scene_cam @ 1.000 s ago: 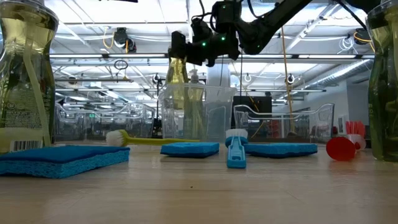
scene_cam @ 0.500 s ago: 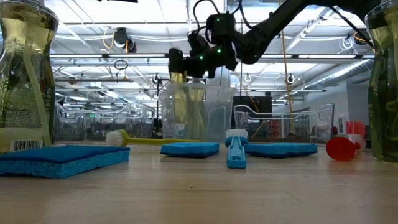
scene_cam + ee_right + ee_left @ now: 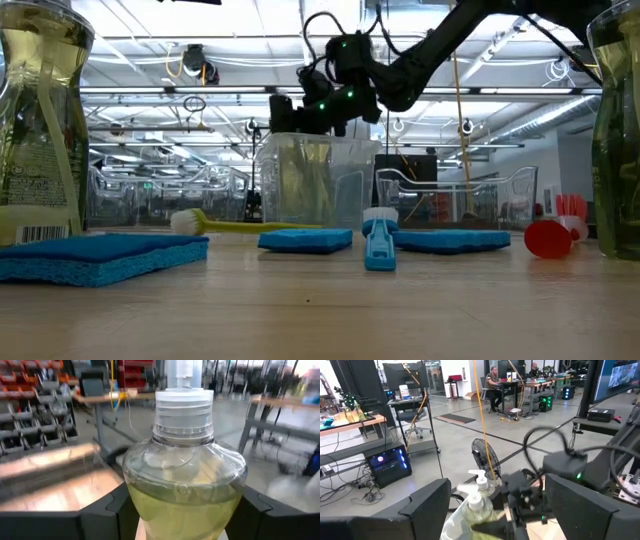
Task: Pick & Place Kitchen Sink Supplies
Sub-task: Put the yellow dish soap into the white bin
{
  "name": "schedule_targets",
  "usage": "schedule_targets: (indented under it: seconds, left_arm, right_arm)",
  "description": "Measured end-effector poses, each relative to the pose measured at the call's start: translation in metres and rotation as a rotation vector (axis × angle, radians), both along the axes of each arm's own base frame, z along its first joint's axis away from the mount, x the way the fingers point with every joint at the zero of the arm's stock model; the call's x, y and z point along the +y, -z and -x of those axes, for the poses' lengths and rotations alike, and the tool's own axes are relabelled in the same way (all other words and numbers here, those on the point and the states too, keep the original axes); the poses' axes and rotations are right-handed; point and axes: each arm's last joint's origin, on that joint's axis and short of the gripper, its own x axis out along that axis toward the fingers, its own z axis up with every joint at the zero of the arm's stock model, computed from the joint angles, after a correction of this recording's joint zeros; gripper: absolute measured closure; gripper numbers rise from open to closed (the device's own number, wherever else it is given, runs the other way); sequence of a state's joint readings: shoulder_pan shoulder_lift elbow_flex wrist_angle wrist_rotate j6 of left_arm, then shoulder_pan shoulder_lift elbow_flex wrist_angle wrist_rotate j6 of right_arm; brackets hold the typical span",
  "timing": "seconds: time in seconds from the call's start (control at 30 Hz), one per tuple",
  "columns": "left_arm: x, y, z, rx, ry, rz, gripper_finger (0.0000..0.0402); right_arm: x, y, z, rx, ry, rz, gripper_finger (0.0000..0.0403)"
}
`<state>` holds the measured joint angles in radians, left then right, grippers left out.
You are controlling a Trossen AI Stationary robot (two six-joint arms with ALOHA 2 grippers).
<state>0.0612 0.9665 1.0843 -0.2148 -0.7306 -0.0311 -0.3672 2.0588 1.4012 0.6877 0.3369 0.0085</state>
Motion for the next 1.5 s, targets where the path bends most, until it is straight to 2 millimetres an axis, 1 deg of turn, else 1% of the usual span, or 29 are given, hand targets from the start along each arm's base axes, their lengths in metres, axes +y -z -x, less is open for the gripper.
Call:
schedule_targets:
  seconds: [0.1, 0.2, 0.3, 0.43, 0.8, 0.93, 1.17, 1.27, 1.37, 1.5]
  left_arm:
    - [0.000, 0.001, 0.000, 0.009, 0.012, 0.002, 0.0086]
    - [0.000, 0.002, 0.000, 0.018, 0.015, 0.002, 0.0092]
    - [0.000, 0.002, 0.000, 0.021, 0.015, 0.003, 0.0096]
    - [0.000, 0.002, 0.000, 0.021, 0.015, 0.003, 0.0099]
    - [0.000, 0.002, 0.000, 0.018, 0.015, 0.006, 0.0078]
    - [0.000, 0.002, 0.000, 0.018, 0.015, 0.006, 0.0077]
    - [0.000, 0.002, 0.000, 0.016, 0.014, 0.007, 0.0092]
    - [0.000, 0.002, 0.000, 0.016, 0.014, 0.007, 0.0096]
    - [0.000, 0.002, 0.000, 0.016, 0.014, 0.008, 0.0094]
    - [-0.001, 0.002, -0.001, 0.015, 0.031, 0.010, 0.0086]
  right_arm:
    - [0.000, 0.004, -0.001, 0.004, 0.001, -0.005, 0.0195]
    - [0.000, -0.002, 0.000, -0.025, 0.004, 0.014, 0.0190]
    - [-0.001, -0.004, 0.000, -0.042, 0.006, 0.020, 0.0177]
    - [-0.002, -0.002, 0.000, -0.028, 0.006, 0.014, 0.0155]
    - [-0.003, -0.002, 0.001, -0.033, 0.010, 0.007, 0.0103]
    - [-0.003, -0.002, 0.001, -0.035, 0.009, 0.008, 0.0100]
    - [-0.004, -0.003, 0.001, -0.034, 0.009, 0.019, 0.0099]
    - [-0.004, -0.005, 0.001, -0.033, 0.008, 0.052, 0.0099]
    - [-0.004, -0.008, 0.001, -0.036, -0.003, 0.088, 0.0099]
    - [-0.003, -0.007, 0.001, -0.026, -0.021, 0.092, 0.0099]
